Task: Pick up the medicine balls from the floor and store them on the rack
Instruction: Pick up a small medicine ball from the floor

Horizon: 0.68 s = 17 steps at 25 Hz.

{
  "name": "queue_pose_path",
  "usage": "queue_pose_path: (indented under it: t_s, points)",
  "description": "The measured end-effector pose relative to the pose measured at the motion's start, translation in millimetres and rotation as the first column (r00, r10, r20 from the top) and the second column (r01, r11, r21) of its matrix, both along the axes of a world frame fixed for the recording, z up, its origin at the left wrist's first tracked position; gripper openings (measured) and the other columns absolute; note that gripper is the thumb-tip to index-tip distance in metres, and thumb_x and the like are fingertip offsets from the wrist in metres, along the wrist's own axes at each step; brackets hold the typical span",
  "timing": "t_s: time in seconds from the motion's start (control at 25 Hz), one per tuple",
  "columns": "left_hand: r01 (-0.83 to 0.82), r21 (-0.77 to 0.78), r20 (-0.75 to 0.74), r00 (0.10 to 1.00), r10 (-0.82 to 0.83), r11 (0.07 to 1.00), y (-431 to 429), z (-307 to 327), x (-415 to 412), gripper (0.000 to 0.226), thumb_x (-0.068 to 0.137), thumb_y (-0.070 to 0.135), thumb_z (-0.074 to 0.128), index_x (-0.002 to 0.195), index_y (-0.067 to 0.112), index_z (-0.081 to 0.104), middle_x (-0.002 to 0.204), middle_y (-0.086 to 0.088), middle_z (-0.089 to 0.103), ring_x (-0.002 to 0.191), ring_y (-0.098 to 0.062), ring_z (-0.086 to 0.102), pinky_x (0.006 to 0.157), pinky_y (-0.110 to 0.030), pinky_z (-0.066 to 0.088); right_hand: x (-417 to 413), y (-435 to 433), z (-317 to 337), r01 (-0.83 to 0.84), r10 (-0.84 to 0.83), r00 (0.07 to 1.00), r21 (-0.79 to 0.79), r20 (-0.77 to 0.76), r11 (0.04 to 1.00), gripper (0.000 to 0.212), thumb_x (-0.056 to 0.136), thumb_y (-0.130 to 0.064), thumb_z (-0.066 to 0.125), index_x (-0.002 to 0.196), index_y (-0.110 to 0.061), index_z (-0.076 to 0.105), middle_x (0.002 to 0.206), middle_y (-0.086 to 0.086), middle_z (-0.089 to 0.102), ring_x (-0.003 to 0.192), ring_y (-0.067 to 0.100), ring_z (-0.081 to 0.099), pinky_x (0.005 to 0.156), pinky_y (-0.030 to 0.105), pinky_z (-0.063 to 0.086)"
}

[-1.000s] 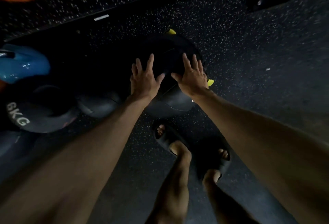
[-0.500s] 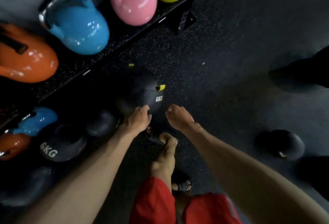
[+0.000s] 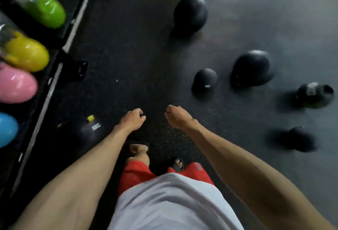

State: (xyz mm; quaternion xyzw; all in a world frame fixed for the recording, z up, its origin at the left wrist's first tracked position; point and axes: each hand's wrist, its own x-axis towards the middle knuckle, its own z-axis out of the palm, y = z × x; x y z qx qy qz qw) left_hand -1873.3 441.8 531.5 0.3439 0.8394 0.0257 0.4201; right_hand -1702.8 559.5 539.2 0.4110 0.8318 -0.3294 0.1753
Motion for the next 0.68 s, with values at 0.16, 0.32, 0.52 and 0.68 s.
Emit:
queue_pose_path:
  t_s: [0.16, 0.32, 0.52, 0.68]
  points:
    - [0.212, 0.038, -0.026, 0.977, -0.211, 0.977, 74.1, 16.3, 94.4, 0.038, 0.098, 0.037, 0.056, 0.13, 0.017, 0.059, 0.13, -0.012, 0.064, 0.119, -0.03, 0.059, 0.098, -0.038, 0.048, 112.4, 27.1, 12.7, 0.151, -0.151, 0.988, 0.016, 0.035, 0.988, 0.03, 0.103, -0.032, 0.045, 0.114, -0.007, 0.058, 0.115, 0.019, 0.068, 0.103, 0.038, 0.065, 0.079, 0.041, 0.05]
    - [0.433, 0.027, -0.033, 0.901, -0.432, 0.901, 138.0, 24.1, 180.4, 0.035, 0.096, 0.037, 0.057, 0.125, 0.018, 0.061, 0.126, -0.012, 0.065, 0.117, -0.031, 0.06, 0.097, -0.039, 0.048, 195.9, 52.3, 11.6, 0.342, -0.341, 0.94, -0.009, 0.024, 0.94, 0.032, 0.103, -0.033, 0.046, 0.12, -0.008, 0.058, 0.118, 0.018, 0.068, 0.106, 0.037, 0.065, 0.087, 0.044, 0.053]
    - [0.57, -0.029, -0.02, 0.821, -0.571, 0.821, 212.0, 3.5, 256.4, 0.036, 0.098, 0.039, 0.055, 0.128, 0.02, 0.058, 0.129, -0.009, 0.063, 0.116, -0.028, 0.059, 0.097, -0.041, 0.048, 263.7, 93.8, -3.1, 0.466, -0.463, 0.884, -0.039, 0.055, 0.884, 0.032, 0.102, -0.033, 0.046, 0.122, -0.01, 0.058, 0.119, 0.018, 0.067, 0.106, 0.037, 0.064, 0.087, 0.043, 0.053]
    - [0.57, -0.022, 0.033, 0.822, -0.569, 0.822, 282.9, -23.5, 302.7, 0.036, 0.099, 0.038, 0.055, 0.13, 0.019, 0.057, 0.13, -0.01, 0.062, 0.117, -0.028, 0.059, 0.098, -0.042, 0.048, 302.3, 153.8, -19.8, 0.457, -0.451, 0.885, -0.036, 0.117, 0.889, 0.032, 0.104, -0.032, 0.046, 0.125, -0.01, 0.057, 0.12, 0.016, 0.067, 0.106, 0.035, 0.065, 0.086, 0.043, 0.052]
